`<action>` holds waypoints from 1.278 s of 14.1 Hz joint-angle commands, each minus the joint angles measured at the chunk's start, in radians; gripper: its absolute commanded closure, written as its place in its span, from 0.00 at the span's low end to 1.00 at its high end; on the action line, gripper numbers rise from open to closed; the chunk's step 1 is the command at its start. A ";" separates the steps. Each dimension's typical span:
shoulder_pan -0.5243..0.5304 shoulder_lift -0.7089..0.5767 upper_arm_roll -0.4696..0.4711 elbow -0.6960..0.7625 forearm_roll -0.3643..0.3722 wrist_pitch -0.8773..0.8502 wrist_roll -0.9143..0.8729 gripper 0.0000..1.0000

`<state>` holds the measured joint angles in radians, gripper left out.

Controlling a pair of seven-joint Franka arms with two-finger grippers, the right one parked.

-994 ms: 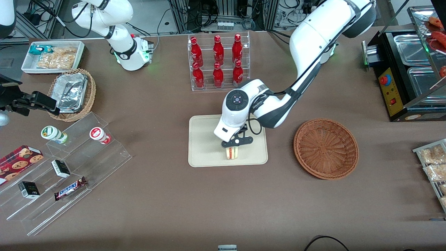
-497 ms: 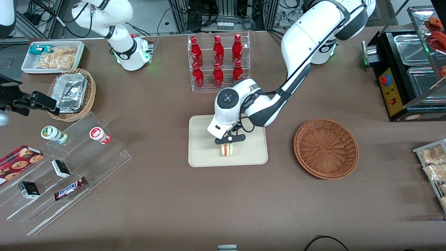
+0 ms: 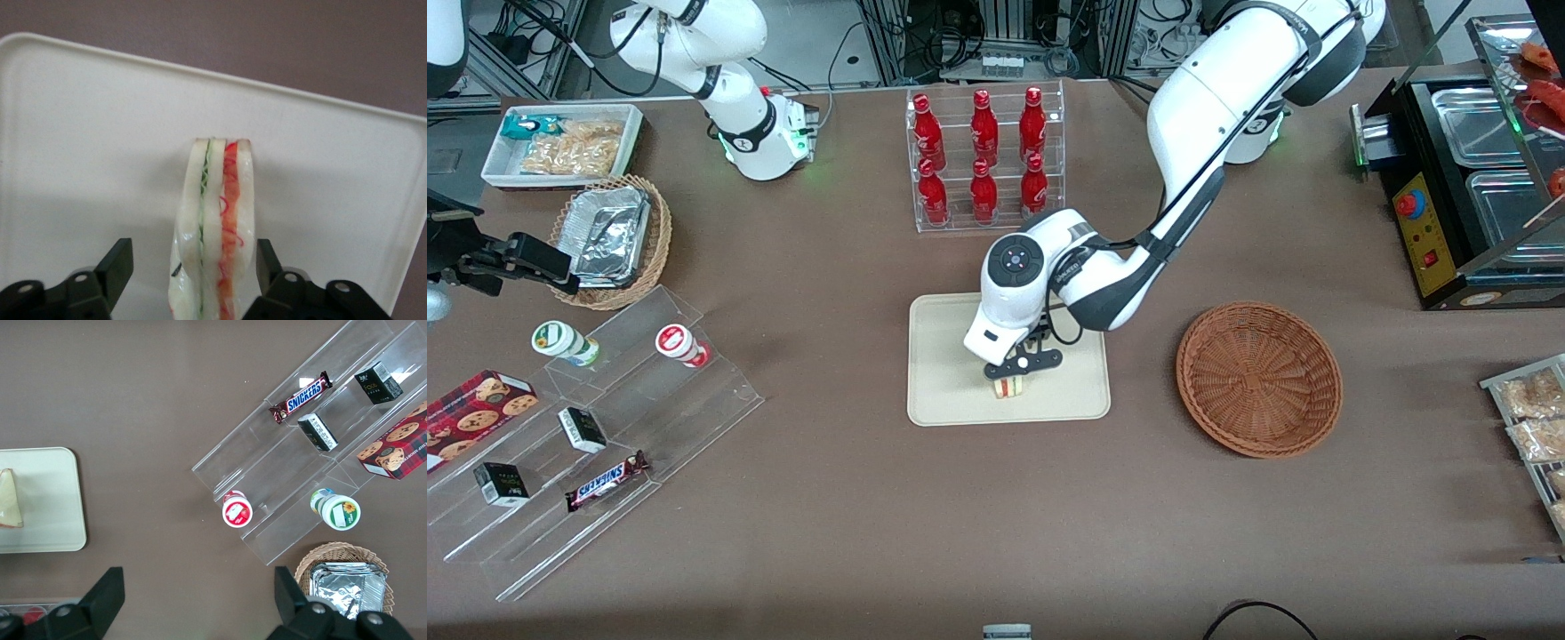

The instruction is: Place sandwich from basket to tray

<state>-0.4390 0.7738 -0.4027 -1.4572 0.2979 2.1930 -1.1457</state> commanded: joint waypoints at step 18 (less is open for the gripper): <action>0.351 -0.568 0.148 -0.058 -0.186 -0.520 0.541 0.00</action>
<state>-0.1341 0.2726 -0.2480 -1.4781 0.1343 1.7378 -0.7065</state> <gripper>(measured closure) 0.000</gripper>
